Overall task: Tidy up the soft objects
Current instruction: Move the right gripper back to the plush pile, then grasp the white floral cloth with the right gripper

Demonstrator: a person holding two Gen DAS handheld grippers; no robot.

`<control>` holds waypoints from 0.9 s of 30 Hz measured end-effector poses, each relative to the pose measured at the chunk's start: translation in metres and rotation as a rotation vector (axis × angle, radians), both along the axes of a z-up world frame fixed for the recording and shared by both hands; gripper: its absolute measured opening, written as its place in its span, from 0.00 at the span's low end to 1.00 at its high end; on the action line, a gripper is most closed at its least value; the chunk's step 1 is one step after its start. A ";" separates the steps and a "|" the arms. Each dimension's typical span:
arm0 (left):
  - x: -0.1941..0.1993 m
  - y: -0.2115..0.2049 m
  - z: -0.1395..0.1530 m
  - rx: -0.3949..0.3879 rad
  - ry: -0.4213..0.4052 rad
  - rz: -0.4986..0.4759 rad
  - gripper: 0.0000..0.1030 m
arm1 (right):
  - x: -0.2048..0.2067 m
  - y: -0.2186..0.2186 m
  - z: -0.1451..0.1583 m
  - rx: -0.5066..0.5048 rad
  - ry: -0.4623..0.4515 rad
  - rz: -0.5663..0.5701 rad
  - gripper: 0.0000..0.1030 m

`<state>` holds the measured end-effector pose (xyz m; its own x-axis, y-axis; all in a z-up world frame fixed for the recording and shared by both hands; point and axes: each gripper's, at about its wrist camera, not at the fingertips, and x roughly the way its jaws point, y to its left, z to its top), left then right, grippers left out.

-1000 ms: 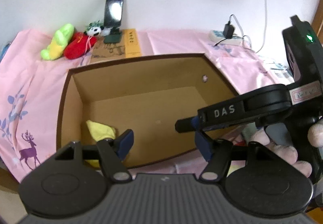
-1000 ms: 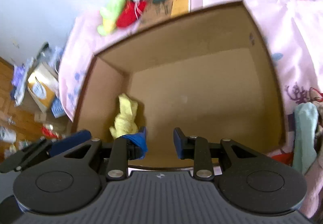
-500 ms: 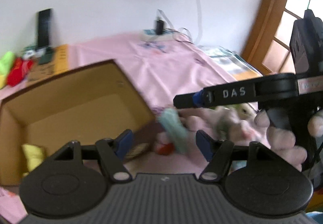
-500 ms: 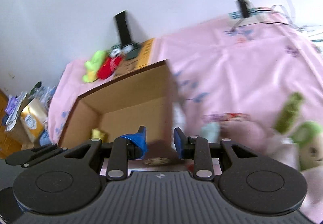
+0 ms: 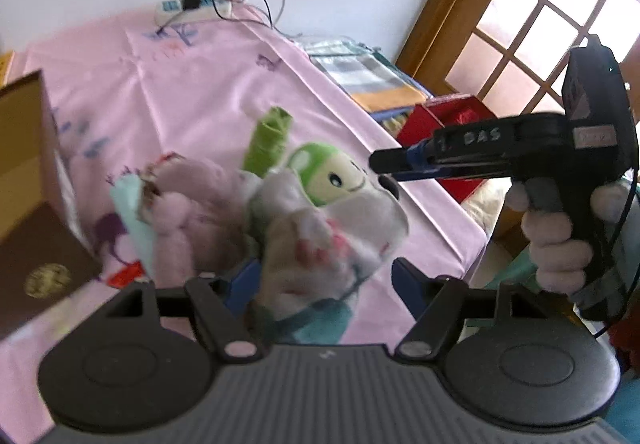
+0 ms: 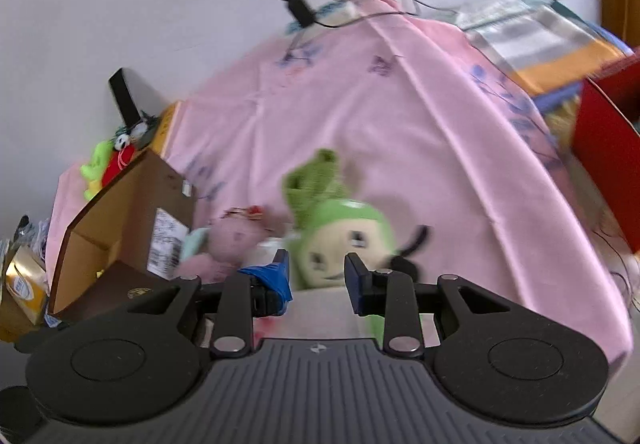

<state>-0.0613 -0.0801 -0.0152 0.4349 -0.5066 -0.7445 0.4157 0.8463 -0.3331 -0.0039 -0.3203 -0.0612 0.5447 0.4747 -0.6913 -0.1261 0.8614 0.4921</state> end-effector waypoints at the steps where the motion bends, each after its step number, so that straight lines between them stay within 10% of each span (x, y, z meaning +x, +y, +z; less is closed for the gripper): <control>1: 0.000 -0.004 -0.003 0.001 0.008 0.005 0.73 | 0.001 -0.008 -0.003 0.021 0.017 0.005 0.13; 19: 0.024 -0.015 -0.050 -0.001 0.126 0.194 0.83 | 0.005 0.008 -0.040 0.165 0.179 0.323 0.16; 27: 0.016 -0.014 -0.037 -0.038 0.113 0.187 0.33 | 0.000 0.011 -0.036 0.201 0.200 0.371 0.16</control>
